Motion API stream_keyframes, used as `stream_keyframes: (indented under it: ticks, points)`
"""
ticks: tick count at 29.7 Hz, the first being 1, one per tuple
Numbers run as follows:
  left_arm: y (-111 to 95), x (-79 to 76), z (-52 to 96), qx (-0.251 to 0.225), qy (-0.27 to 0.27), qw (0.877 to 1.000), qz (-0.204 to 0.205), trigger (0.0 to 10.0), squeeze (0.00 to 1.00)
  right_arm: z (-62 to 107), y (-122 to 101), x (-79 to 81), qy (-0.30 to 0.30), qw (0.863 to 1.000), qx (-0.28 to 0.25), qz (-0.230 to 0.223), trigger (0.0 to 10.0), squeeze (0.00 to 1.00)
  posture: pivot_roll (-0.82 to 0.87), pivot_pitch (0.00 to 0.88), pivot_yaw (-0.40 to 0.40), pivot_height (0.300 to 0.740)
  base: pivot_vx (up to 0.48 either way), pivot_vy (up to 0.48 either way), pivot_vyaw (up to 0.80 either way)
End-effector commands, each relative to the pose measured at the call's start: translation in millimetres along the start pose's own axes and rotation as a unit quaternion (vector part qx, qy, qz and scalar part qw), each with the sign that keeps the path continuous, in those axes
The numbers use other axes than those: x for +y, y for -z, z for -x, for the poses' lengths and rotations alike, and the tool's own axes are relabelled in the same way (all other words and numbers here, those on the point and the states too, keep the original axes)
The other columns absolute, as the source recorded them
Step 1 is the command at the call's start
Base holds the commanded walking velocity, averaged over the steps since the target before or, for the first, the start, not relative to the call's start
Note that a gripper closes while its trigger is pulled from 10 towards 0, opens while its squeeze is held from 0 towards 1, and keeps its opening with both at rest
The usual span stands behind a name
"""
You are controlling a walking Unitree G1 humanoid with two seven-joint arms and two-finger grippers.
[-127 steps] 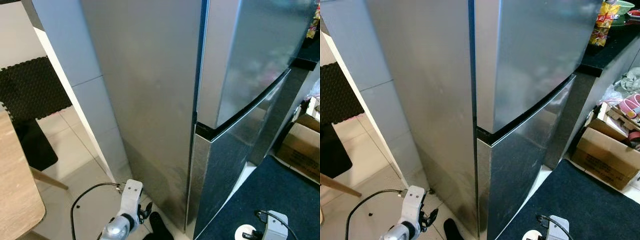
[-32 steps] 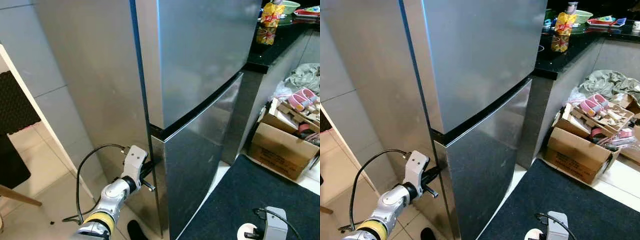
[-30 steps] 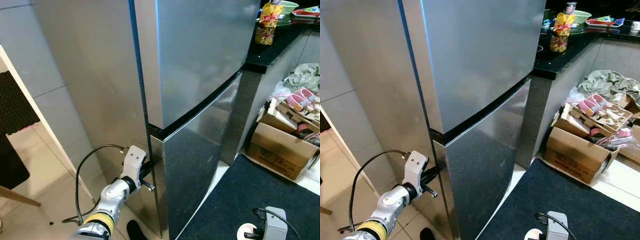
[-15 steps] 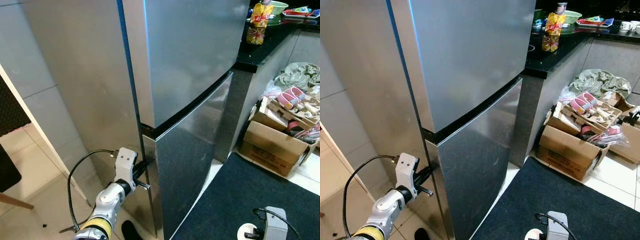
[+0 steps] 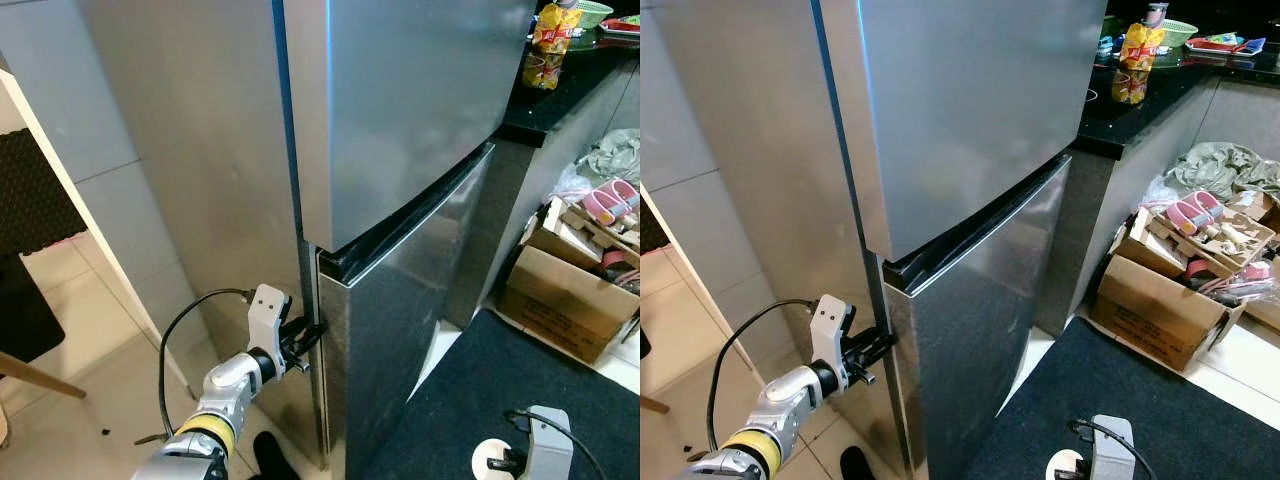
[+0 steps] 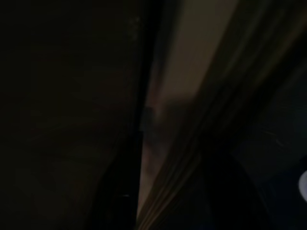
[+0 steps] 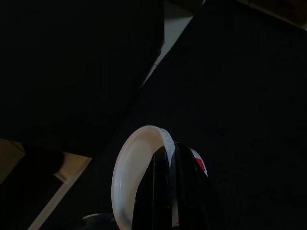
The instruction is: Restocking fridge
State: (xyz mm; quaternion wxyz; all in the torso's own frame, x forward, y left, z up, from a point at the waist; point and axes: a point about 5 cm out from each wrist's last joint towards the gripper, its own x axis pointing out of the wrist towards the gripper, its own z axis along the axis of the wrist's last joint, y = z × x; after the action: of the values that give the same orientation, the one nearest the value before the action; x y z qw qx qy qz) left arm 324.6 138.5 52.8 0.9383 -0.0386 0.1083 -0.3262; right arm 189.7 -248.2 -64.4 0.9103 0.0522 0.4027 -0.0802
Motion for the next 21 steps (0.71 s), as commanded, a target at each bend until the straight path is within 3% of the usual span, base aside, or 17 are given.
stream_keyframes:
  ticks: [1, 2, 3, 5, 6, 7, 8, 10, 12, 15, 21]
  points:
    - [-17.2, -0.6, -7.0, -0.012, 0.039, 0.999, -0.014, 10.0, 1.0, 0.9, 2.1, -1.8, 0.0, 1.0, 0.004, 0.008, 10.0, 0.0, -0.12, 0.0, 0.001, 0.74, 0.0, 0.0, 0.0]
    - [-14.8, -13.9, -10.9, 0.003, 0.117, 0.993, 0.001, 10.0, 1.0, 1.8, 4.7, -3.3, 0.0, 1.0, 0.008, 0.009, 10.0, 0.0, -0.12, 0.0, 0.0, 0.74, 0.0, 0.0, 0.0]
    - [-14.8, -13.9, -10.9, 0.003, 0.117, 0.993, 0.001, 10.0, 1.0, 1.8, 4.7, -3.3, 0.0, 1.0, 0.008, 0.009, 10.0, 0.0, -0.12, 0.0, 0.0, 0.74, 0.0, 0.0, 0.0]
    - [-12.8, -31.0, -13.9, 0.019, 0.212, 0.977, 0.024, 10.0, 1.0, 3.0, 8.7, -4.2, -0.004, 1.0, 0.016, 0.013, 10.0, 0.0, -0.12, 0.0, -0.001, 0.74, 0.0, 0.0, 0.0]
    - [-15.3, -49.0, -14.5, 0.035, 0.308, 0.949, 0.055, 10.0, 0.76, 4.6, 13.9, -5.5, -0.007, 1.0, 0.024, 0.018, 10.0, 0.0, -0.12, 0.0, -0.004, 0.74, 0.0, 0.0, 0.0]
    - [-17.8, -62.5, -13.5, 0.044, 0.372, 0.924, 0.078, 10.0, 0.76, 5.8, 17.4, -6.5, -0.01, 0.999, 0.03, 0.022, 10.0, 0.0, -0.12, 0.0, -0.004, 0.74, 0.0, 0.0, 0.0]
    - [-25.1, -78.0, -11.2, 0.044, 0.434, 0.894, 0.097, 10.0, 0.0, 7.4, 21.4, -8.9, -0.007, 0.999, 0.035, 0.022, 10.0, 0.0, -0.12, 0.004, -0.004, 0.74, 0.0, 0.0, 0.0]
    - [-36.7, -97.4, -8.4, 0.035, 0.498, 0.858, 0.123, 10.0, 0.0, 9.5, 26.0, -11.9, -0.002, 0.999, 0.04, 0.019, 10.0, 0.0, -0.12, 0.003, -0.001, 0.74, 0.0, 0.0, 0.0]
    - [-46.7, -107.7, -10.1, 0.018, 0.521, 0.841, 0.147, 10.0, 0.0, 11.0, 30.2, -12.5, -0.002, 0.999, 0.044, 0.017, 10.0, 0.0, -0.13, 0.006, 0.0, 0.74, 0.0, 0.0, 0.0]
    - [-51.1, -110.4, -12.9, 0.011, 0.527, 0.835, 0.161, 10.0, 0.0, 12.6, 35.5, -11.3, -0.008, 0.999, 0.05, 0.018, 10.0, 0.0, -0.14, 0.007, 0.001, 0.74, 0.0, 0.0, 0.0]
    - [-48.8, -105.8, -6.7, 0.031, 0.526, 0.836, 0.151, 10.0, 0.0, 16.7, 48.7, -10.4, -0.015, 0.997, 0.069, 0.026, 10.0, 0.0, -0.14, 0.01, 0.002, 0.74, 0.0, 0.0, 0.0]
